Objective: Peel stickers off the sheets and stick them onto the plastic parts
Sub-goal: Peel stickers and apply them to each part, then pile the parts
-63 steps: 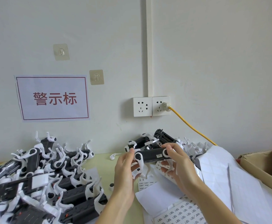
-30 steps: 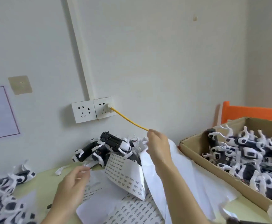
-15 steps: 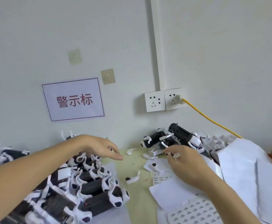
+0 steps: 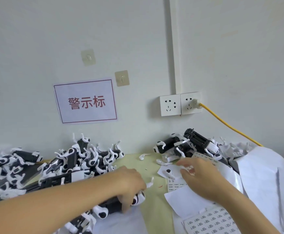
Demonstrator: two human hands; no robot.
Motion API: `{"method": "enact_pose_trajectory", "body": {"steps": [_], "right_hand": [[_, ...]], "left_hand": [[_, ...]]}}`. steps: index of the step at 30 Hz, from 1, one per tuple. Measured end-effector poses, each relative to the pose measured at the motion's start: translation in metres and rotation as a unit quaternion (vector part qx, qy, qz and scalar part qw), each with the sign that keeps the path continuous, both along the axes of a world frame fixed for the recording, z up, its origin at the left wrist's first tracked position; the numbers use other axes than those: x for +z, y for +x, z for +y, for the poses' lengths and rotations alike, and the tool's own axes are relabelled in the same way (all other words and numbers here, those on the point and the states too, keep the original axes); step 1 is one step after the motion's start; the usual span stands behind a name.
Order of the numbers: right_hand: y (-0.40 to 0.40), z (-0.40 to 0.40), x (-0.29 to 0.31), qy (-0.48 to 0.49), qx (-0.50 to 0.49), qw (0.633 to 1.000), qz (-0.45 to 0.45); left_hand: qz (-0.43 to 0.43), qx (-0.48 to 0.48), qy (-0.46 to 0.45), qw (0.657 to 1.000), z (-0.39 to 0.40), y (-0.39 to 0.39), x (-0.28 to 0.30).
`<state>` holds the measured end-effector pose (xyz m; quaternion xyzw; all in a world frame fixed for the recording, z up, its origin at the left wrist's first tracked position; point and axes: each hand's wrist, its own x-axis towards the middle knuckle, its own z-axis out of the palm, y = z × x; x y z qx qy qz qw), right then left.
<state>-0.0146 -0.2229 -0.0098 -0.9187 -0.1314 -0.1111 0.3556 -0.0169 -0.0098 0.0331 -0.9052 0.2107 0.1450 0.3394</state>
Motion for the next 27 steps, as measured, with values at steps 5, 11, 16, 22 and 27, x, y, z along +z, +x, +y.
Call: {"method": "enact_pose_trajectory", "body": {"steps": [5,11,16,22,27], "right_hand": [[0.007,-0.004,-0.004,-0.010,-0.012,1.000,0.022],[0.006,-0.008,-0.013,-0.040,-0.057,0.995,0.067],[0.005,-0.012,-0.007,-0.033,-0.125,0.991,0.038],[0.004,-0.013,-0.001,0.007,-0.141,0.990,0.003],[0.002,-0.021,0.008,0.034,-0.197,0.978,-0.060]], "left_hand": [[-0.012,0.091,-0.304,0.948,0.018,0.017,0.045],[-0.136,0.199,-0.612,0.753,0.011,0.032,0.052],[-0.141,0.278,-0.848,0.428,-0.023,0.032,0.003],[-0.178,0.357,-0.879,0.260,-0.053,0.024,-0.060],[-0.196,0.323,-0.845,0.377,-0.045,0.026,-0.070]]}}
